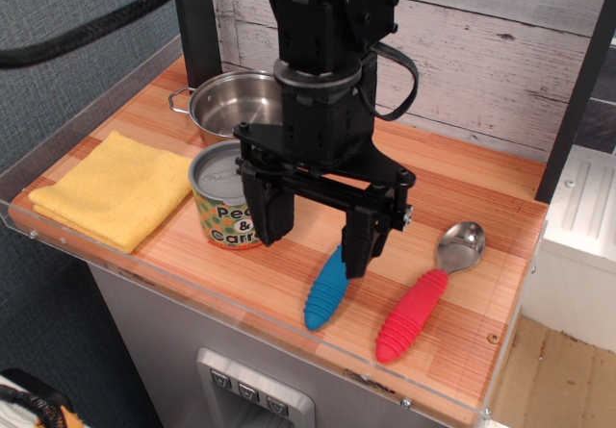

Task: Move the can to in front of the blue fork against the wall.

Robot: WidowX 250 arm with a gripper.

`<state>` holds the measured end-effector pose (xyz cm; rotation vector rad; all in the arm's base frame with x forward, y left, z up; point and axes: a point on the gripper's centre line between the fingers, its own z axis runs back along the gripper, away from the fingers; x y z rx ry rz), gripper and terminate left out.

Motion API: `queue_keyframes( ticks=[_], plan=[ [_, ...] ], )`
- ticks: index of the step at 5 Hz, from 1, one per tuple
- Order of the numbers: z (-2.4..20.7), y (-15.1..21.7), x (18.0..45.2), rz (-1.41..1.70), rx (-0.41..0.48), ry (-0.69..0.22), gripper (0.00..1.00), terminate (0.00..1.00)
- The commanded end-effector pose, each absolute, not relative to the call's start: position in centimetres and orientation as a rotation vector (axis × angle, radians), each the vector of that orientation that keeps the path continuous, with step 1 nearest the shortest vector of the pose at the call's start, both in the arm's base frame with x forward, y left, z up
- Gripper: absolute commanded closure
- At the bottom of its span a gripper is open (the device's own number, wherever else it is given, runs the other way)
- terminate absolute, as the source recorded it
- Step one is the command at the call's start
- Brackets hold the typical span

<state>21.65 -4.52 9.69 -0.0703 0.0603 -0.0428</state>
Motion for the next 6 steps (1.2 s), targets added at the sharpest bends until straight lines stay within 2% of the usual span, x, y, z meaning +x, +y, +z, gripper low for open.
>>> queue_keyframes(
  ticks=[1, 2, 4, 5, 6],
  plan=[
    [9.7, -4.5, 21.7, -0.043, -0.070, 0.060, 0.00, 0.00],
    [9.2, -2.9, 21.0, -0.080, -0.020, 0.090, 0.00, 0.00],
    [8.9, 1.9, 20.0, -0.259, 0.167, 0.087, 0.00, 0.00],
    [7.8, 4.4, 20.4, -0.320, 0.214, 0.086, 0.00, 0.00],
    [7.3, 6.7, 20.6, -0.351, 0.195, 0.061, 0.00, 0.00]
  ],
)
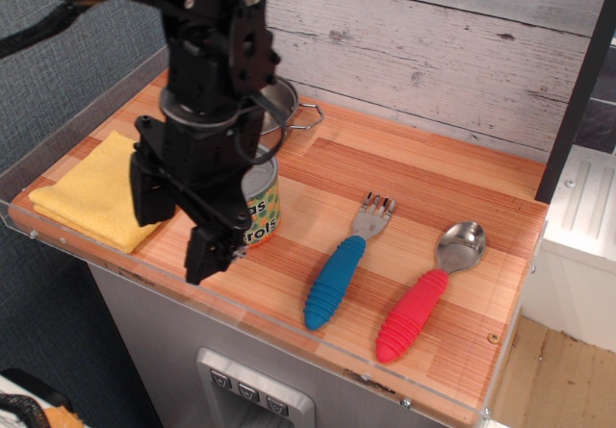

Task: Move the can to in front of the blue fork against the wall.

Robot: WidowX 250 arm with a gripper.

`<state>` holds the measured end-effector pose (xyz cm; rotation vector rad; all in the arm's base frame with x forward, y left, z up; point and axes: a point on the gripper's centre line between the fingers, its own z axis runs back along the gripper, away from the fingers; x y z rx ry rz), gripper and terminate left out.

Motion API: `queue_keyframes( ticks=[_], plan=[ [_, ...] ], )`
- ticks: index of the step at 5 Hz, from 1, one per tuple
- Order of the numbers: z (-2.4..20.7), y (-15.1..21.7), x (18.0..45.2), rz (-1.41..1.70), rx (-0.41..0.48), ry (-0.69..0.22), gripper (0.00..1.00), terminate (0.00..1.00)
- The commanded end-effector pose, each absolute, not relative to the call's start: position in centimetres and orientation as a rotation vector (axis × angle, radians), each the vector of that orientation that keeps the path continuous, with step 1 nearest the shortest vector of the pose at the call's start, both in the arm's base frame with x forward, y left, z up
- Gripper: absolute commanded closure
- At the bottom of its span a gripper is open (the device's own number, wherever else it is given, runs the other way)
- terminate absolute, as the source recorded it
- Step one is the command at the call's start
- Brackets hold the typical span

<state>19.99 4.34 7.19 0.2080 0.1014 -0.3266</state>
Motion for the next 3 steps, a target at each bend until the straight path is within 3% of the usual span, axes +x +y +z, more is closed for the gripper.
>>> queue_keyframes(
  ticks=[1, 3],
  plan=[
    [6.8, 8.1, 21.1, -0.385, 0.172, 0.036, 0.00, 0.00],
    [6.0, 8.5, 22.7, -0.490, 0.135, 0.015, 0.00, 0.00]
  ],
)
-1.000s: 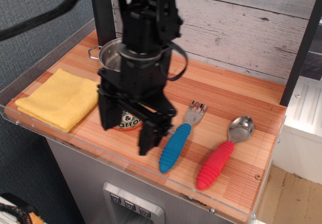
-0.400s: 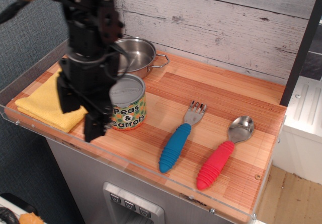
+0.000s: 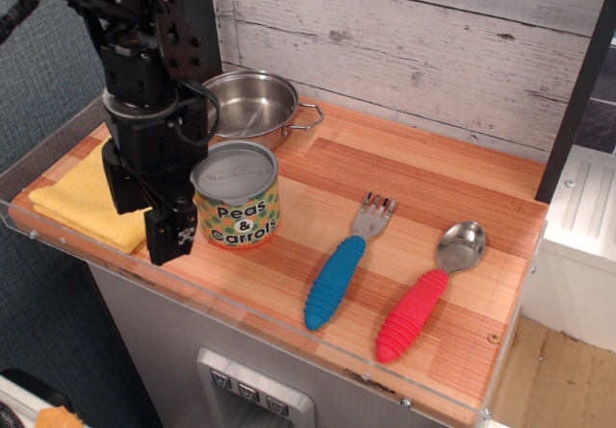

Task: Move the can to in front of the blue fork against the wall.

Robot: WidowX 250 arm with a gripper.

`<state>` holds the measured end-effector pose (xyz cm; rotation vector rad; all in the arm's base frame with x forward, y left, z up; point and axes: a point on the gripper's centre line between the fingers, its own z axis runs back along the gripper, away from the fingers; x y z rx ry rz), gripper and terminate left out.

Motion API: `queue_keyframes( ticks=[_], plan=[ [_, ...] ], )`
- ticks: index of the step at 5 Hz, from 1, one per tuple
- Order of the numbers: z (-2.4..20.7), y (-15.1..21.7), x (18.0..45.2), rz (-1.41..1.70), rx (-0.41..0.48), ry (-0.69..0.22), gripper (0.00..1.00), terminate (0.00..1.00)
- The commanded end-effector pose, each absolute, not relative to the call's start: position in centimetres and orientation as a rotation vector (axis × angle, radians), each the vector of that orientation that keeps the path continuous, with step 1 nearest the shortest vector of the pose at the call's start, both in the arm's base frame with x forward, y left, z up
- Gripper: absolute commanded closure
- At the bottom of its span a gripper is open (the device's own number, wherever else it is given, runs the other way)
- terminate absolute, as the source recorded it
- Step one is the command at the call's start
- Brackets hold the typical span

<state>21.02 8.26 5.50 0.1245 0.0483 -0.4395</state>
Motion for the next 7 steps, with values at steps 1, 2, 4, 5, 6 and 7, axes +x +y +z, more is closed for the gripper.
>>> queue_keyframes(
  ticks=[1, 2, 4, 5, 6, 7],
  plan=[
    [5.9, 8.1, 23.9, -0.500, 0.113, 0.006, 0.00, 0.00],
    [5.8, 7.6, 24.9, -0.514, 0.103, -0.002, 0.00, 0.00],
    [6.3, 6.3, 27.5, -0.493, 0.099, -0.003, 0.00, 0.00],
    [6.4, 6.0, 28.4, -0.476, 0.090, -0.017, 0.00, 0.00],
    [6.3, 5.7, 29.5, -0.461, 0.085, -0.016, 0.00, 0.00],
    [6.3, 5.5, 30.4, -0.436, 0.079, -0.035, 0.00, 0.00]
  ],
)
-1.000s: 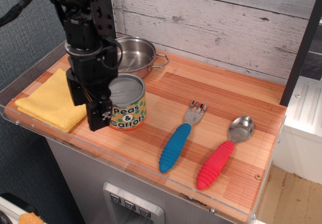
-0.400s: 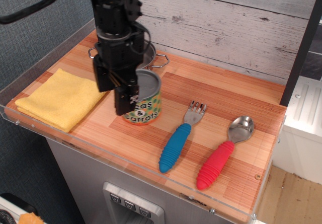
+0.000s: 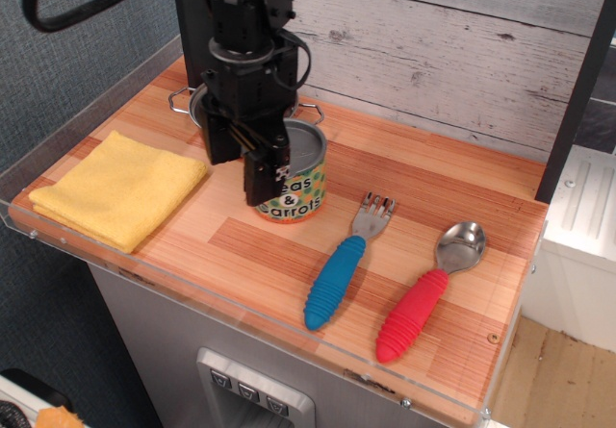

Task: Move the can to in front of the blue fork against the wall.

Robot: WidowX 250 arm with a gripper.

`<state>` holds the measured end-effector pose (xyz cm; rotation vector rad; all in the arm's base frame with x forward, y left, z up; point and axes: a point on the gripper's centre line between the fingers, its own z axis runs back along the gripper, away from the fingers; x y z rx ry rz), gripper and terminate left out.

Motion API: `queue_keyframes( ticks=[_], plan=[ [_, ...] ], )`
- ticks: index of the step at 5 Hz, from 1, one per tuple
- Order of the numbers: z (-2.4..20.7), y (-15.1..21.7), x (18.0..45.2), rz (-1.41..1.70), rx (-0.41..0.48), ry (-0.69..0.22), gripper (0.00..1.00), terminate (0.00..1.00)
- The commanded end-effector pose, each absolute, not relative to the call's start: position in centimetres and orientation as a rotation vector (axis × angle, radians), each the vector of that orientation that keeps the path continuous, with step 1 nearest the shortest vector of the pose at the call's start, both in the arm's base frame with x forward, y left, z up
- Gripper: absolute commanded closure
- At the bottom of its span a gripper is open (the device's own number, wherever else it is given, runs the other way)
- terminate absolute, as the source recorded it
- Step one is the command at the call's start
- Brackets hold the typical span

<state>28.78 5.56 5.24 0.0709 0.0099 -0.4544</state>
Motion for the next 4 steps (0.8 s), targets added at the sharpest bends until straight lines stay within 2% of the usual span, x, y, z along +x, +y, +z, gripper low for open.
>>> queue_keyframes(
  ticks=[1, 4],
  plan=[
    [6.5, 4.7, 31.5, -0.446, 0.093, -0.040, 0.00, 0.00],
    [6.5, 3.6, 33.9, -0.428, 0.066, -0.056, 0.00, 0.00]
  ],
)
